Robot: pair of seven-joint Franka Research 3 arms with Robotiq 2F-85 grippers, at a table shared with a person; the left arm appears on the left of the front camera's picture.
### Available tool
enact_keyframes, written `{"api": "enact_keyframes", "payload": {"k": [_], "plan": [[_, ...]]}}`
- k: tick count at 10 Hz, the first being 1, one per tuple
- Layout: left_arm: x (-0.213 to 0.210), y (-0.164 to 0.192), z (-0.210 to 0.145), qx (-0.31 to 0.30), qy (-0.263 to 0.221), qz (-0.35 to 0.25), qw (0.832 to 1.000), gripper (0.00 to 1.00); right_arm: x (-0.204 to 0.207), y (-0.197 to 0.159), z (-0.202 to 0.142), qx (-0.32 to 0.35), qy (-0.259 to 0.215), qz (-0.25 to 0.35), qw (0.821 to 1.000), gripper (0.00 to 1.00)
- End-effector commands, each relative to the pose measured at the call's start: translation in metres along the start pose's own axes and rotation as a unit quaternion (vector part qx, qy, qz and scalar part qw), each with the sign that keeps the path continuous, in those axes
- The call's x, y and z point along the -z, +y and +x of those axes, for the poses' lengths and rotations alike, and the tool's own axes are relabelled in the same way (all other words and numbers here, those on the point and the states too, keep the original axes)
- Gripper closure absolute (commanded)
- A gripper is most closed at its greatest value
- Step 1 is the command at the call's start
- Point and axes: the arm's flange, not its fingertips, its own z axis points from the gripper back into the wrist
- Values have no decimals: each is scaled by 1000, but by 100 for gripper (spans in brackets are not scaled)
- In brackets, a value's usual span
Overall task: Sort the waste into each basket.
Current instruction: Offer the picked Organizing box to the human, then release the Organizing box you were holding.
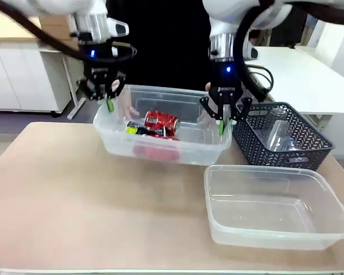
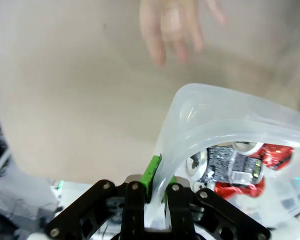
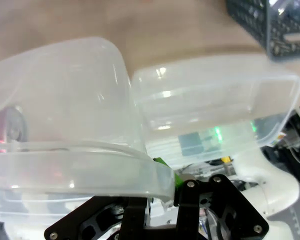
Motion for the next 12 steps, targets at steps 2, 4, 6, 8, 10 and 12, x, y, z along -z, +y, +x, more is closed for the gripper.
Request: {"api": "enact_keyframes", "payload": {"k": [2, 4, 6, 8, 10, 12], "plan": [[-7, -23, 45, -32, 40, -6, 999, 94, -13, 19, 49, -14, 43, 8, 999, 95], [0, -2, 27, -2, 14, 6, 1000, 94, 7, 19, 54, -9, 56, 34, 998, 95], [0, -2, 27, -2, 14, 6, 1000, 94, -2, 8, 60, -4, 36, 6, 999, 95], [0, -2, 27, -2, 14, 6, 1000, 94, -2, 8, 60, -4, 36, 6, 999, 95], [0, -2, 27, -2, 14, 6, 1000, 94, -2, 8, 60, -4, 36, 6, 999, 95], [0, -2, 27, -2, 14, 6, 1000, 94, -2, 8, 60, -4, 36, 6, 999, 95]]}}
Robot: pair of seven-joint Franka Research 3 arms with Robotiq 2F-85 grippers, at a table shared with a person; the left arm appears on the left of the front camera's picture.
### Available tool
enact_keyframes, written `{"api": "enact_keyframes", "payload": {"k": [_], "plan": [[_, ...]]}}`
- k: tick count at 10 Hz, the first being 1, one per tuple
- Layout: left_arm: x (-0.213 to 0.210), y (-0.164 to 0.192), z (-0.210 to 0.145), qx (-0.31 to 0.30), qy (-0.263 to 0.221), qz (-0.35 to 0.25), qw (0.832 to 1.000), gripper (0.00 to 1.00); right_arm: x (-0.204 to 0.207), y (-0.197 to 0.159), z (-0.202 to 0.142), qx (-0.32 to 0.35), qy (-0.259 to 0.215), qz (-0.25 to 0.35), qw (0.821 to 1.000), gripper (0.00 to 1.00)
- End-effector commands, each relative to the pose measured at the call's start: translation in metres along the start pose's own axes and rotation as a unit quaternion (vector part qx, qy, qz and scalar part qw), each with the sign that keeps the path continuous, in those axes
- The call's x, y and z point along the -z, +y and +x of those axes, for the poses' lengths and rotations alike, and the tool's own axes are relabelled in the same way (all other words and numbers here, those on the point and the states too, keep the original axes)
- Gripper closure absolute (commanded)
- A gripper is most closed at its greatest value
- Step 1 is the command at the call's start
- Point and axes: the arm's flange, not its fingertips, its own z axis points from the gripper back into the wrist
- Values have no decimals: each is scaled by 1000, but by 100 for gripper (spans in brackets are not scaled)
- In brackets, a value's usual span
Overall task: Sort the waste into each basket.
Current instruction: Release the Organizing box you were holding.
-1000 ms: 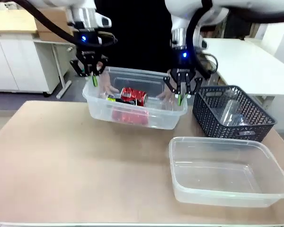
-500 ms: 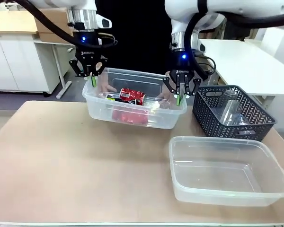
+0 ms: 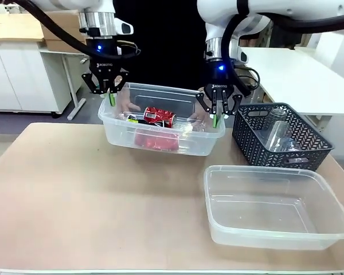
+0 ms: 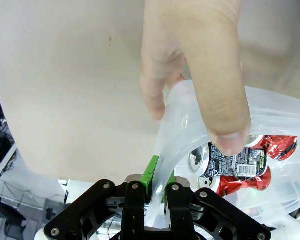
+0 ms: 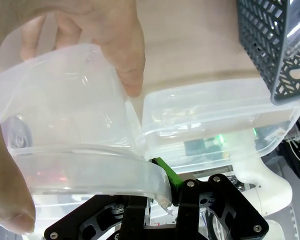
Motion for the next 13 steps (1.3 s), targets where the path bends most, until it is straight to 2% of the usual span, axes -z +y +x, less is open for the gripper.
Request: {"api": "enact_keyframes", "payload": {"k": [1, 2, 3, 4, 5, 6, 9, 13], "plan": [[0, 0, 0, 0, 0, 0, 1000, 94, 0, 0, 0, 0, 0, 0, 1000, 95], [-4, -4, 0, 25, -2, -2, 1000, 36, -1, -25, -16, 30, -41, 32, 998, 39], [-8, -7, -1, 25, -9, 2, 1000, 36, -2, -38, -26, 21, -58, 59, 996, 39], [-10, -8, -2, 22, -12, 5, 1000, 0, -3, -44, -30, 27, -70, 70, 995, 0], [-11, -8, -5, 19, -17, 2, 1000, 32, -3, -47, -31, 28, -74, 79, 994, 35], [-12, -6, -7, 16, -20, 1, 1000, 0, -3, -47, -31, 20, -82, 88, 992, 0], [-14, -5, -13, 14, -32, -1, 999, 0, -3, -47, -33, 22, -108, 102, 989, 0], [-14, -4, -16, 27, -40, -4, 999, 0, -2, -53, -38, 14, -117, 112, 987, 0]]}}
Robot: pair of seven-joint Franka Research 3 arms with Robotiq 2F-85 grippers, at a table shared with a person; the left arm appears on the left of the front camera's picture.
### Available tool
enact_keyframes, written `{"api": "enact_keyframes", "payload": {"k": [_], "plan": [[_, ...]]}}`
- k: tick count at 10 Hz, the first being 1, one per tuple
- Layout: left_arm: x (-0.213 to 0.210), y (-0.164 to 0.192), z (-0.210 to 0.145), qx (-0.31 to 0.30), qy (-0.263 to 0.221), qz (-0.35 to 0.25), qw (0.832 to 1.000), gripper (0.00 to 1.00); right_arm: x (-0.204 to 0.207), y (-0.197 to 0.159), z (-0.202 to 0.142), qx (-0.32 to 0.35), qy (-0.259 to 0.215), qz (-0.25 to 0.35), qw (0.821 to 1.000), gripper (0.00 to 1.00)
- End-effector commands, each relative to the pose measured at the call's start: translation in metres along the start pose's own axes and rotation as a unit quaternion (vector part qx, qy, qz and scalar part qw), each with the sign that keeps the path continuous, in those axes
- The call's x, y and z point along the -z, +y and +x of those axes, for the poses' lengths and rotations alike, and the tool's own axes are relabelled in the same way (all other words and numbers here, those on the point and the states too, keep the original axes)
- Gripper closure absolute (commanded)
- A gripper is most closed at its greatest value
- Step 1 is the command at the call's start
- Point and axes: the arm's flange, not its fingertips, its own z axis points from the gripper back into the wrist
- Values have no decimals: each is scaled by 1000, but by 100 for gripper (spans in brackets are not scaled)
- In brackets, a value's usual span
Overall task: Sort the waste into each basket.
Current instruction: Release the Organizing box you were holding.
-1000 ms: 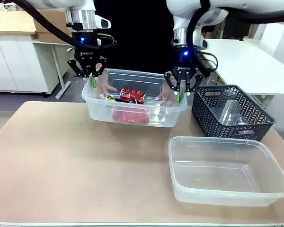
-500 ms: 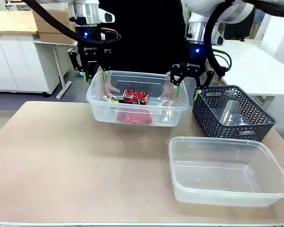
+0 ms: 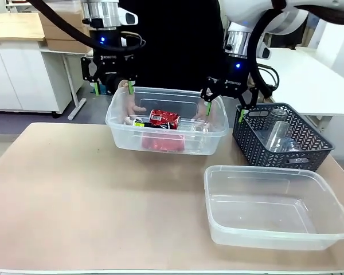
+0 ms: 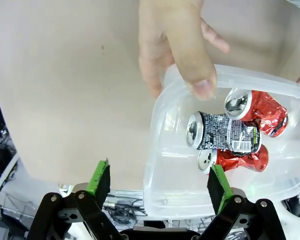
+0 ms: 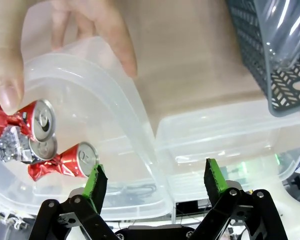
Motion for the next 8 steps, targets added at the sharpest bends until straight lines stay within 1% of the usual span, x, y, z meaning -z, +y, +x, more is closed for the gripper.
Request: {"api": "enact_keyframes", "payload": {"k": [1, 2, 4, 5, 6, 7, 8], "plan": [[2, 7, -9, 8, -17, 1, 1000, 0, 2, -11, -8, -11, -6, 24, 1000, 0], [0, 0, 0, 0, 0, 0, 1000, 0, 0, 0, 0, 0, 0, 0, 1000, 0], [-3, -1, -1, 1, -3, -1, 1000, 0, -2, -2, -3, 0, -3, 1, 1000, 0], [-15, 6, -31, 35, -12, -6, 999, 0, -19, -24, -31, -23, -8, 25, 999, 0], [-24, 18, -77, 70, -20, -24, 997, 0, -34, -62, -60, -38, 15, 52, 998, 0], [-24, 26, -119, 100, -30, -27, 994, 0, -42, -93, -82, -62, 36, 90, 993, 0], [-19, 33, -156, 127, -38, -29, 991, 0, -44, -117, -101, -62, 55, 119, 990, 0]]}}
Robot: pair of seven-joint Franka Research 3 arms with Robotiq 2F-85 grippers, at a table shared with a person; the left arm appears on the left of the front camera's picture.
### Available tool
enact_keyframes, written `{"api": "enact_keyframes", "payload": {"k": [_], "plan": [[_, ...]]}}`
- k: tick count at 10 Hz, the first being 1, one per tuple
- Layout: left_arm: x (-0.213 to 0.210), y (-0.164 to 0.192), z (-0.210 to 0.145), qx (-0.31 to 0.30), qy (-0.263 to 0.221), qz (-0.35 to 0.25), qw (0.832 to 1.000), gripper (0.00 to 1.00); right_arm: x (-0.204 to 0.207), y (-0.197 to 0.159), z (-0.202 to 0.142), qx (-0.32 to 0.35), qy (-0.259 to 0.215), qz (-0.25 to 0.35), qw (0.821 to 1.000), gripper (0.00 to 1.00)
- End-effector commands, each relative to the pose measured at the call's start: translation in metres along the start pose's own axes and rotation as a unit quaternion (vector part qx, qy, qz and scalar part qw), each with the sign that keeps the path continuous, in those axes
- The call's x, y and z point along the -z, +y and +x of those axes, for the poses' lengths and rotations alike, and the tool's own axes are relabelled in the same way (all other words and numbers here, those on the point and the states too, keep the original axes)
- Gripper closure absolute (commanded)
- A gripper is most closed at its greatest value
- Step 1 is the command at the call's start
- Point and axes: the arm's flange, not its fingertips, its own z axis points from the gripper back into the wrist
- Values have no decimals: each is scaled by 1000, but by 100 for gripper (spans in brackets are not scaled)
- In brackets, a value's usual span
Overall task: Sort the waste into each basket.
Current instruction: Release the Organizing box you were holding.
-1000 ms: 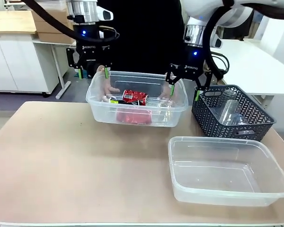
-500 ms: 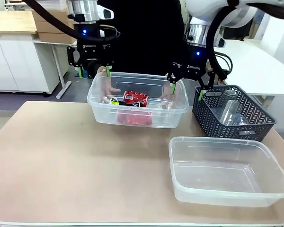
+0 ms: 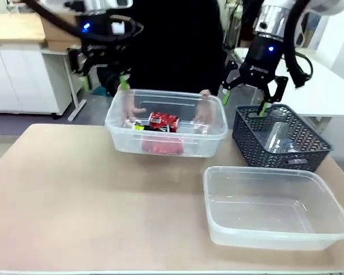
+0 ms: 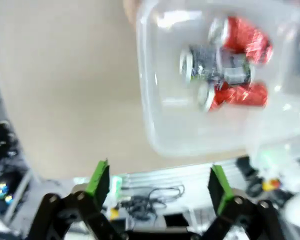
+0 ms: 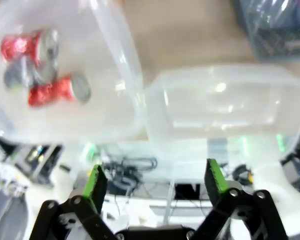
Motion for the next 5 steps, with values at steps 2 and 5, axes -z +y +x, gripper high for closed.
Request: {"api": "enact_keyframes", "payload": {"k": [2, 5], "plan": [[28, 9, -113, 69, -52, 3, 996, 0, 6, -74, -53, 20, 11, 62, 998, 0], [16, 2, -116, 63, -41, 14, 997, 0, -5, -75, -59, 26, 12, 48, 998, 0]]}}
